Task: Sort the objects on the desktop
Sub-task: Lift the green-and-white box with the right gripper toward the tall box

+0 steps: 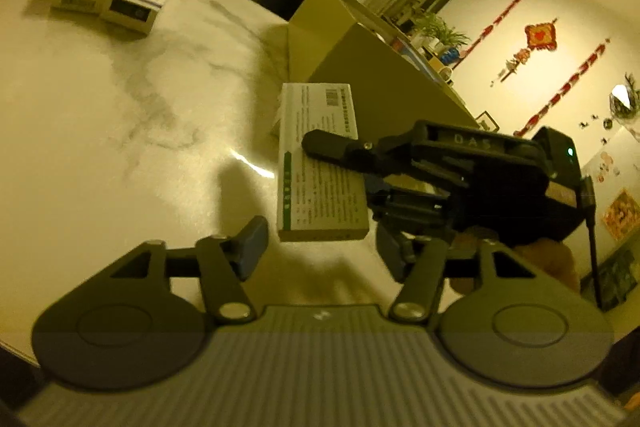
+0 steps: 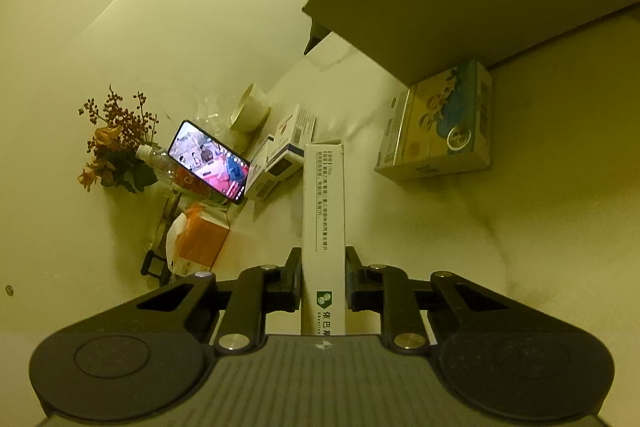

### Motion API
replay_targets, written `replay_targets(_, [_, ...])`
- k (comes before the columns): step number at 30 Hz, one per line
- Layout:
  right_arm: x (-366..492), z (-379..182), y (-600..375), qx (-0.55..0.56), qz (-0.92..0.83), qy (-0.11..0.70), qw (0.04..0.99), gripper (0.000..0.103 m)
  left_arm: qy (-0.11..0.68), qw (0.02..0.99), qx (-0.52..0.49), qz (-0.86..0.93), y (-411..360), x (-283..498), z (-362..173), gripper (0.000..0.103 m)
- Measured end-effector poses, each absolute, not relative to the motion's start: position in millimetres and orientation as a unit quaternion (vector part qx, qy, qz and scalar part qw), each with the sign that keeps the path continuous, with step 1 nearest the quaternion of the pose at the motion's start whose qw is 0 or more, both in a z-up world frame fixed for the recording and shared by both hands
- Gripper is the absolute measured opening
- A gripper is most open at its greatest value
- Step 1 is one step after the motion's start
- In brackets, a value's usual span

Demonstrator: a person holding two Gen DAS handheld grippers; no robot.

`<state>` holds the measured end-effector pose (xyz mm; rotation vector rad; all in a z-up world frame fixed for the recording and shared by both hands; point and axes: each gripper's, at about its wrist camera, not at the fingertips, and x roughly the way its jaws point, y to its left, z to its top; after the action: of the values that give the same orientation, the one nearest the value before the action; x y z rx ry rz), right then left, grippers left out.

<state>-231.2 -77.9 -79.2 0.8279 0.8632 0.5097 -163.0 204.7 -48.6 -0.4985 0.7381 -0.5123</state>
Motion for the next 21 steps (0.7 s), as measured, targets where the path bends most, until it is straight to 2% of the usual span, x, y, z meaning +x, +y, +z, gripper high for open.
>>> replay_targets(1, [-231.2, -78.4, -79.6, 0.387, 0.237, 0.400, 0.796, 0.022, 0.352, 0.871, -0.238, -0.247, 204.9, -162.9, -47.9, 0.073])
replay_targets(4, [-232.3, -70.9, -86.1, 0.387, 0.234, 0.389, 0.803, 0.022, 0.355, 0.867, -0.243, -0.251, 205.0, -160.7, -47.9, 0.080])
replay_targets(10, [-233.0, -53.1, -101.9, 0.383, 0.230, 0.364, 0.817, 0.022, 0.356, 0.866, -0.245, -0.251, 203.7, -156.7, -48.8, 0.087])
replay_targets(21, [-226.3, -8.8, -128.9, 0.363, 0.239, 0.321, 0.841, 0.022, 0.361, 0.865, -0.249, -0.245, 203.7, -153.0, -47.2, 0.091])
